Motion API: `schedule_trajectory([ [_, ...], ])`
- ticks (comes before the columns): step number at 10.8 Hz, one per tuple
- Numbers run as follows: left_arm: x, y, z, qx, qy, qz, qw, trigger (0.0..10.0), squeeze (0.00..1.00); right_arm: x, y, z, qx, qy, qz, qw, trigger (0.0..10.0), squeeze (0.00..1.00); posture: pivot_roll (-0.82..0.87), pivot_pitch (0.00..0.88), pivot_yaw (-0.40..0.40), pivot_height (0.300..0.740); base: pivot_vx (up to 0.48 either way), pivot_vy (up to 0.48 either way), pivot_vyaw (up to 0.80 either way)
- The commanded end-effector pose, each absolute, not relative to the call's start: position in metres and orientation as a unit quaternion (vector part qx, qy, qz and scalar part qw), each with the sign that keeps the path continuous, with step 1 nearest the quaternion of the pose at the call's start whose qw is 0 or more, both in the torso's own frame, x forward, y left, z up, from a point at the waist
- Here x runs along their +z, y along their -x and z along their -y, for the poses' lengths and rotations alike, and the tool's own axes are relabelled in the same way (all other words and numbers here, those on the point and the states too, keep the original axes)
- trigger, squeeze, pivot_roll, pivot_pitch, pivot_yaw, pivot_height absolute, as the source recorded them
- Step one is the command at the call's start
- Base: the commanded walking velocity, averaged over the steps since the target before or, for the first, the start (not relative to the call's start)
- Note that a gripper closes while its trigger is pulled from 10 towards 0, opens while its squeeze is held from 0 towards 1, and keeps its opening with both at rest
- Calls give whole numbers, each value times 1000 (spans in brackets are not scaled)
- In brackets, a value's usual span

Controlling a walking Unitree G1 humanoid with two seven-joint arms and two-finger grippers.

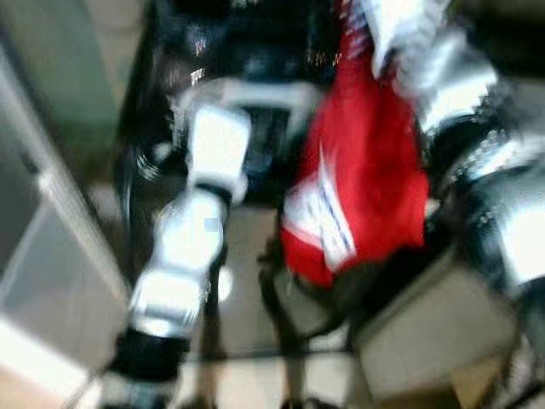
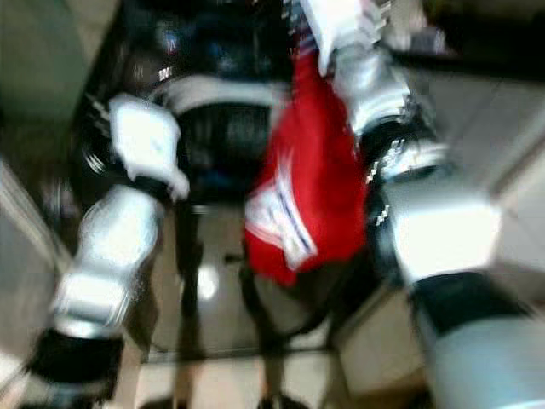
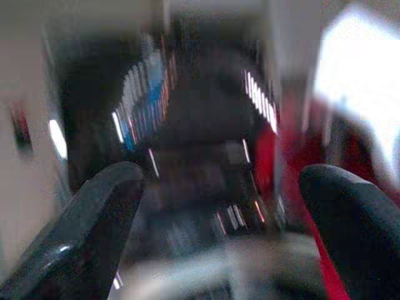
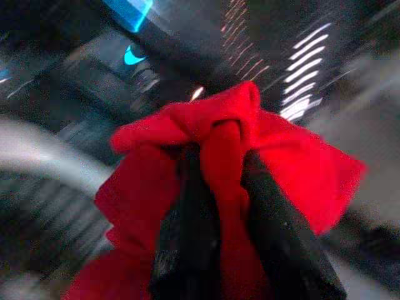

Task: Clothes washing

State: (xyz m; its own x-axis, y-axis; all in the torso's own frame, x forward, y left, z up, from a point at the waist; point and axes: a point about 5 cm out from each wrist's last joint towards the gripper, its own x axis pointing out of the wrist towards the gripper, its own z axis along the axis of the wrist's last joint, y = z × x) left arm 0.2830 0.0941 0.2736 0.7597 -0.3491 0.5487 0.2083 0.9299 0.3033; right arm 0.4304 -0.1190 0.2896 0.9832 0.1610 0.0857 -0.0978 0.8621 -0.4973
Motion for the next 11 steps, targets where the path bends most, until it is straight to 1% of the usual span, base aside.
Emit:
schedule_trajectory([
  [1,302,-267,-90,-164,-116,384,901,10000,0,296,-431,122,67,249,63,964,10000,0,50,0,-91,740,0,0,0],
  [2,335,-256,-96,-129,-149,467,862,10000,0,272,-430,118,76,222,17,972,10000,0,77,0,-102,740,0,0,0],
  [3,342,-252,-98,-118,-165,481,853,10000,0,253,-429,116,87,209,-30,974,10000,0,88,0,-111,740,0,0,0],
  [4,341,-251,-99,-122,-165,472,857,10000,0,245,-428,116,89,198,-52,975,10000,0,95,0,-119,740,0,0,0],
  [5,338,-251,-101,-122,-160,458,866,10000,0,232,-426,116,91,160,-83,979,10000,0,102,0,-125,740,0,0,0],
  [6,335,-253,-101,-123,-162,451,869,10000,0,238,-427,117,72,179,-60,979,10000,0,107,0,-126,740,0,0,0],
  [7,323,-257,-100,-129,-174,425,879,10000,0,283,-431,115,56,126,5,990,10000,0,119,0,-136,740,0,0,0],
  [8,301,-266,-98,-151,-148,359,909,10000,0,322,-431,111,67,139,71,985,10000,0,127,0,-142,740,0,0,0],
  [9,281,-267,-94,-176,-161,317,918,10000,0,336,-428,104,132,149,89,976,10000,0,129,0,-148,740,0,0,0],
  [10,274,-267,-97,-171,-139,304,927,10000,0,336,-427,104,166,175,99,965,10000,0,119,0,-147,740,0,0,0],
  [11,267,-269,-107,-153,-104,288,940,10000,0,335,-427,119,141,176,110,968,10000,0,98,0,-135,740,0,0,0],
])
